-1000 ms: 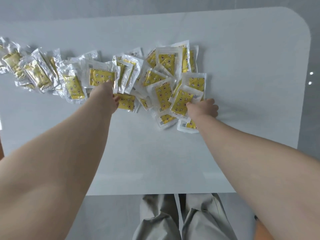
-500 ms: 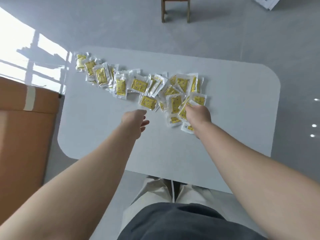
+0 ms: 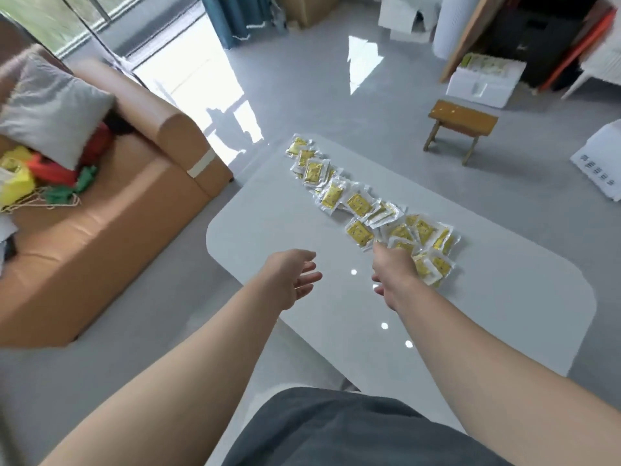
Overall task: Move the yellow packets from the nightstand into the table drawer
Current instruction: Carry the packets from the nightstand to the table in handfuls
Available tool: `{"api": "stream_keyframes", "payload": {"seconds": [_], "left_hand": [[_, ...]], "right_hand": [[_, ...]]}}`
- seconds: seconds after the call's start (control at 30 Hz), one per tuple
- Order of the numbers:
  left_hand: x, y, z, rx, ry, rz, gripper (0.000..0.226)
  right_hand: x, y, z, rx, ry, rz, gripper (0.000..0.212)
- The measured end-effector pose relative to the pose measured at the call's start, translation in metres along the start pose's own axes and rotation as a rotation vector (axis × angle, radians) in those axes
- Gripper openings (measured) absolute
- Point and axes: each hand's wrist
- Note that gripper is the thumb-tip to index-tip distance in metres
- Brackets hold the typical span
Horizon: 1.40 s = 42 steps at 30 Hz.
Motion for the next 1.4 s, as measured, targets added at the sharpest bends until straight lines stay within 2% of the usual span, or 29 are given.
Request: {"api": "stream_keyframes", "payload": {"seconds": [0.1,0.33,0.43,0.6,0.8,1.0,1.2,1.4], "left_hand": [[-0.035,0.022,0.026,0.031,0.119,-0.029,0.009],[-0.109,0.071,0.118,0.063,0.336,-0.106,0.011],[-0.148,0.101,0.186,0.053,0.458,-0.148,0.003],[-0.214,0.165,0.318,0.038,0.717,-0.237,0.009],[-0.272,0.246,0.48,0.0,1.04,-0.436,0.008],[-0.285,0.313,0.611,-0.043,1.339,-0.616,0.013],[-0.277,0.362,0.726,-0.112,1.612,-0.779,0.004],[-0.287,0.388,0.825,-0.2,1.823,-0.915,0.005]], "right_hand": [[0.019,0.032,-0.011,-0.032,0.021,0.073,0.016],[0.061,0.119,-0.06,-0.155,0.203,0.207,0.027],[0.085,0.169,-0.105,-0.184,0.285,0.3,0.029],[0.124,0.265,-0.195,-0.274,0.485,0.482,0.029],[0.169,0.379,-0.314,-0.32,0.754,0.744,0.032],[0.186,0.48,-0.425,-0.372,1.053,0.978,0.03],[0.188,0.555,-0.538,-0.331,1.26,1.194,0.027],[0.203,0.607,-0.643,-0.299,1.455,1.289,0.03]]}}
Point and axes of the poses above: each hand's wrist, its own y-axis away from the middle knuckle, its own x-axis out of the palm, z = x × y, and after that the axes turned 6 degrees about -y, right-handed
